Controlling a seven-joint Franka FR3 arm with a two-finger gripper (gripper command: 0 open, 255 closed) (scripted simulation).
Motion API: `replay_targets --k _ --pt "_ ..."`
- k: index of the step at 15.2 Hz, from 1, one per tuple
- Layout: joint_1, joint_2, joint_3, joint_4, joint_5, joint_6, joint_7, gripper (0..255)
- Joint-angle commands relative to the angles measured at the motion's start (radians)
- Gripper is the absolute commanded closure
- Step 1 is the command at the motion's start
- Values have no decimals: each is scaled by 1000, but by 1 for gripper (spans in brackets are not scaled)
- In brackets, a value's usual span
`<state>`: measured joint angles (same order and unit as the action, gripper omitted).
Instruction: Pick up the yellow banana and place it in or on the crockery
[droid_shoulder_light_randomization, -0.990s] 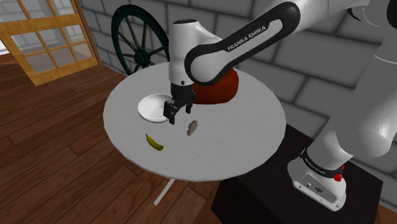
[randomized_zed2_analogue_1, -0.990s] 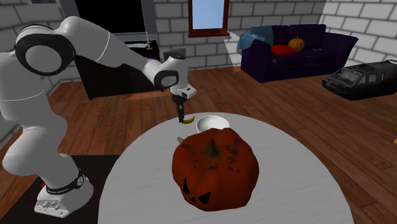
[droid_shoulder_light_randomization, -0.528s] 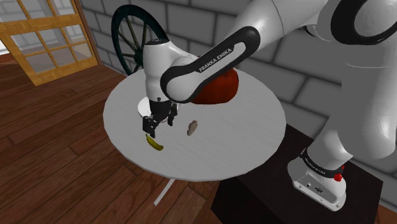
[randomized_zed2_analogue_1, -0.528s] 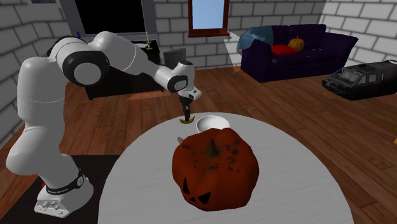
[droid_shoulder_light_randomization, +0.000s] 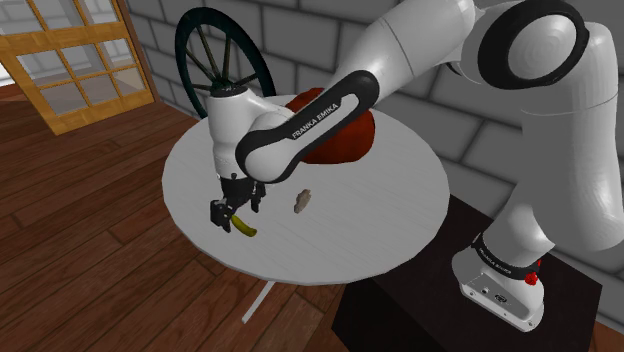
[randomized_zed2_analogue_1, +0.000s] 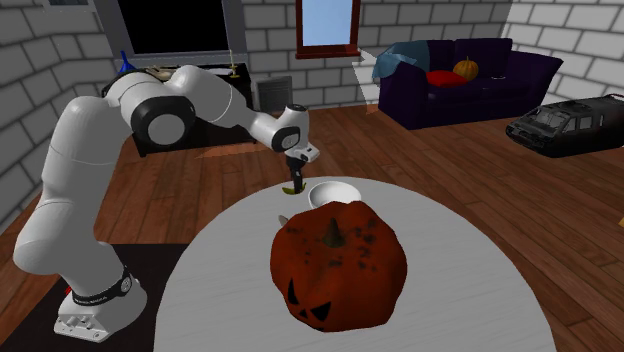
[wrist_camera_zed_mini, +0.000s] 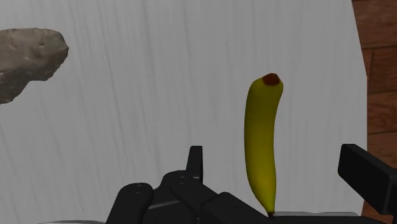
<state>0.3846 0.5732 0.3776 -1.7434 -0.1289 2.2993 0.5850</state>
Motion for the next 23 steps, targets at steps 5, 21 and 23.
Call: replay_targets --k 5,21,23 --pt "9 29 -8 -5 -11 34 7 0" --pt "7 21 -5 -4 -8 25 6 255" --pt "4 4 0 -2 -2 6 4 255"
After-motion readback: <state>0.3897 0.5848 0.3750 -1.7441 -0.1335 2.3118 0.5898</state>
